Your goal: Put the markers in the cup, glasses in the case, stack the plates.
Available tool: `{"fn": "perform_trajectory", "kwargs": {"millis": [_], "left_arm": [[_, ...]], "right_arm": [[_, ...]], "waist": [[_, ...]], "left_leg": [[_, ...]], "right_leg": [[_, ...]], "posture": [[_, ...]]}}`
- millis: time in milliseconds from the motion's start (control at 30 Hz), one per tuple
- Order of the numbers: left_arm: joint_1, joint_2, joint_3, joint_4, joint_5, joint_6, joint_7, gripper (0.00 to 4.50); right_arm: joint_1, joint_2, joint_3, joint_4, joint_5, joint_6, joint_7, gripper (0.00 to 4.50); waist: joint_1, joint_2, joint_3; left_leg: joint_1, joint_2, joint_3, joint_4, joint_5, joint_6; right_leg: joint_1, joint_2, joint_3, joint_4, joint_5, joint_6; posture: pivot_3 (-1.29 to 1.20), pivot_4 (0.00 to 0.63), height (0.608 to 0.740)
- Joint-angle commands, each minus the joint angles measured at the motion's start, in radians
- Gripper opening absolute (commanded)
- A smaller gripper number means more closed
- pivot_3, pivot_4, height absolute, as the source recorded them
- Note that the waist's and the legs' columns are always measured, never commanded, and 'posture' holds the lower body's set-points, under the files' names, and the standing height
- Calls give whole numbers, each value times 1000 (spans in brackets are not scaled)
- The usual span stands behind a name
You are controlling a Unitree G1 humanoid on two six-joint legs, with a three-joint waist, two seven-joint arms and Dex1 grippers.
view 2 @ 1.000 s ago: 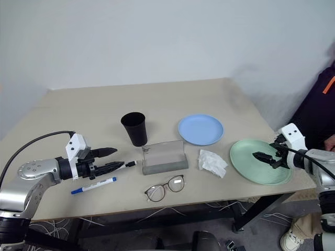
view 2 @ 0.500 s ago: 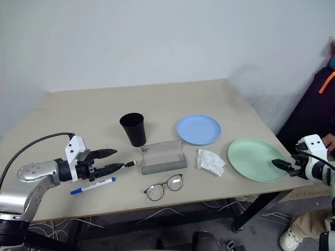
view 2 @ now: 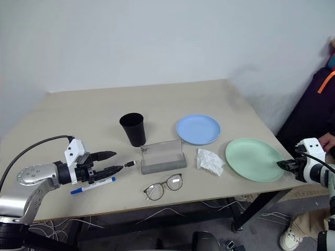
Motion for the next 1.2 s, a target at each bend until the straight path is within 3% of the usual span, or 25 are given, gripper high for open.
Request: {"fn": "perform_trajectory", "kwargs": {"millis": [33, 700, 767, 1200], "left_arm": [[-12, 7, 29, -17, -6, -16, 2, 3167], [-12, 7, 29, -17, -6, -16, 2, 3167], [-4, 4, 29, -32, -10, -6, 10, 3167], [5, 3, 26, -41, -17, -2, 17, 3167]], "right_arm": [[-26, -2, -29, -16, 16, 3, 2, 52], [-26, -2, -28, -18, 19, 6, 0, 52], [-34, 11, -4, -34, 15, 15, 18, 478], [-41, 22, 12, -33, 5, 13, 37, 478]], "waist": [[0, 0, 0], [1, 0, 0], [0, 0, 0], [0, 0, 0]], "left_leg": [[0, 0, 0, 0, 0, 0], [0, 0, 0, -1, 0, 0], [0, 0, -1, 0, 0, -1], [1, 2, -1, -1, -1, -1]], "right_leg": [[0, 0, 0, 0, 0, 0], [1, 0, 0, 0, 0, 0], [1, 0, 0, 0, 0, 0], [1, 0, -7, -1, 0, 0]], "posture": [[0, 0, 735], [0, 0, 735], [0, 0, 735], [0, 0, 735]]}}
